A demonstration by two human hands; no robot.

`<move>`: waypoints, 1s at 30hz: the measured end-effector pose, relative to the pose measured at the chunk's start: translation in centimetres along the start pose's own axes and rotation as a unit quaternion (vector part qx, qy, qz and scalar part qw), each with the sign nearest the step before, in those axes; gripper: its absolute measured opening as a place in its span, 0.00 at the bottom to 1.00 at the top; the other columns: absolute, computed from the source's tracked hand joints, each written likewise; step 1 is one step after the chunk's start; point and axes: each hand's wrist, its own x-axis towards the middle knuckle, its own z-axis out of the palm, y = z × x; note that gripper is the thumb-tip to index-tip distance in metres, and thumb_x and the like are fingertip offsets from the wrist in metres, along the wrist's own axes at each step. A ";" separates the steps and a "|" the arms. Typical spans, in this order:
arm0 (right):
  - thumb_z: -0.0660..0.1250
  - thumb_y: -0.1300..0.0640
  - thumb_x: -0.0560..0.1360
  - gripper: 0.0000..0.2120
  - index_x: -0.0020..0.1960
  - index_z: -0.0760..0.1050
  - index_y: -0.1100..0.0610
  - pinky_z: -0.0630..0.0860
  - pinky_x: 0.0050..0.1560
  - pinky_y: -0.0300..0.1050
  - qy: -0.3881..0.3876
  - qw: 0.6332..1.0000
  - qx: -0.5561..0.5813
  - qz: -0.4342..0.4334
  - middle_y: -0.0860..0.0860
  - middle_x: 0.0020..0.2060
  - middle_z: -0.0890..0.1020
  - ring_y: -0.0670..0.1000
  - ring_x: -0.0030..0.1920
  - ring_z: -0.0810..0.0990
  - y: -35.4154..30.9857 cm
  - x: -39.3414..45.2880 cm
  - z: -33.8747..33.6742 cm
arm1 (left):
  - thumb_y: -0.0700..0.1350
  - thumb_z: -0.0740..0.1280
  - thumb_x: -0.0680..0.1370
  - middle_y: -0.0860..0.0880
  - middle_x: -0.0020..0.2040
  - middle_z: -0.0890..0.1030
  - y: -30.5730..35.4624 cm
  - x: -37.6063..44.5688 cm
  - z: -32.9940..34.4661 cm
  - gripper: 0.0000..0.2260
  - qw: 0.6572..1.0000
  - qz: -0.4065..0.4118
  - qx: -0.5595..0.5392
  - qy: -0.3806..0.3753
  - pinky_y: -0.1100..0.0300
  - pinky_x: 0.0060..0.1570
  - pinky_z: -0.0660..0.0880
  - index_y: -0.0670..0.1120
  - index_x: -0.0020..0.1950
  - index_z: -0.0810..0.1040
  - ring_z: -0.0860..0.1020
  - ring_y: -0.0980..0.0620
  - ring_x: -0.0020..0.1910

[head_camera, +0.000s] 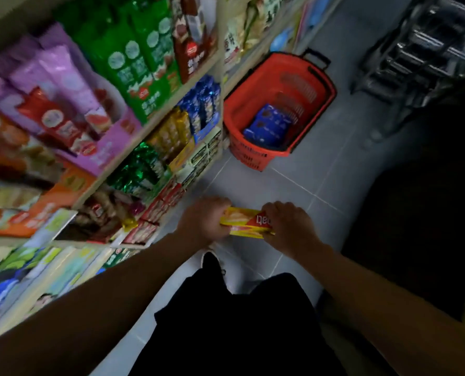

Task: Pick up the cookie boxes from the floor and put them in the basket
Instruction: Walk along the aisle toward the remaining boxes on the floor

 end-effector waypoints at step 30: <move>0.68 0.48 0.74 0.23 0.66 0.67 0.52 0.72 0.58 0.50 -0.075 0.992 0.078 -0.060 0.51 0.60 0.75 0.55 0.60 0.73 32.4 35.3 -11.3 | 0.52 0.69 0.65 0.46 0.54 0.80 7.2 46.6 -5.9 0.21 0.996 -0.082 -0.010 -0.023 0.50 0.51 0.74 0.49 0.58 0.79 0.77 0.43 0.55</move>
